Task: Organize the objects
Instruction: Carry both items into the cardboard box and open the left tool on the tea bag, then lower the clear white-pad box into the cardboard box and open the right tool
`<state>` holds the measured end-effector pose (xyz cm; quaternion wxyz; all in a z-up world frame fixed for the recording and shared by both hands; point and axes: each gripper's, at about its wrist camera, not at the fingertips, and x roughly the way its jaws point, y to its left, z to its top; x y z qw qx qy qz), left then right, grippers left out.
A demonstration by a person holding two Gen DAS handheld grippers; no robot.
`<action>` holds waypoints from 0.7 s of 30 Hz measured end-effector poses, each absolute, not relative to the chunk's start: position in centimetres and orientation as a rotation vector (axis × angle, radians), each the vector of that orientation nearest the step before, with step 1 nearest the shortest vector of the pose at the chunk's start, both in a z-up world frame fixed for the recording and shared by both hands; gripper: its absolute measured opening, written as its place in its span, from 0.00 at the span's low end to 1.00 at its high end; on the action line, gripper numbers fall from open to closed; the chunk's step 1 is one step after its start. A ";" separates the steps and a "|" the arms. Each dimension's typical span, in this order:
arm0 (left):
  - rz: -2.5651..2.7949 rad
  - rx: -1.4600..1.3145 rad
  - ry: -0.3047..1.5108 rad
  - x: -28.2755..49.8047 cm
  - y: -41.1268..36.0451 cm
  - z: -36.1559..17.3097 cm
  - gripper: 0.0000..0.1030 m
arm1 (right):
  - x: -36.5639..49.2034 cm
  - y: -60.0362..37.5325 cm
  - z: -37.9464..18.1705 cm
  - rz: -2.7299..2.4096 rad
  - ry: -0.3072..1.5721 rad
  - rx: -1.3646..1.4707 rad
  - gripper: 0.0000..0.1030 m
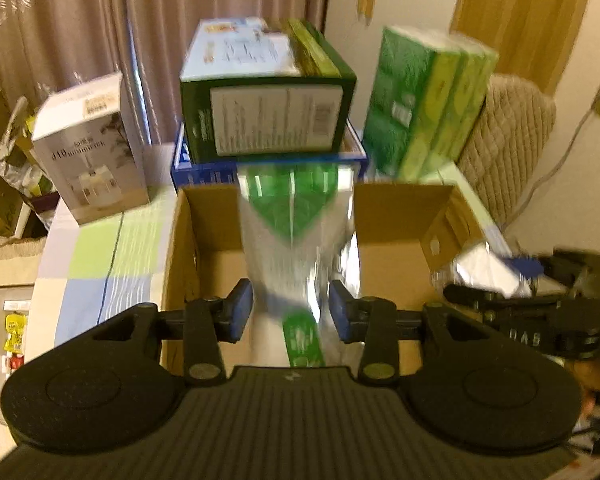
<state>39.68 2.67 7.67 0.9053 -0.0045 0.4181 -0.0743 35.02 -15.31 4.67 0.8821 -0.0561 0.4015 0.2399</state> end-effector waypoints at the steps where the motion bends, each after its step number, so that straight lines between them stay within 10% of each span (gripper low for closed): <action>1: -0.146 -0.015 0.856 39.7 2.9 7.7 0.44 | 35.0 -15.4 4.5 0.500 0.839 -0.115 0.61; 21: -0.132 -0.024 0.875 37.7 3.8 7.1 0.54 | 35.0 -15.3 4.2 0.503 0.824 -0.077 0.72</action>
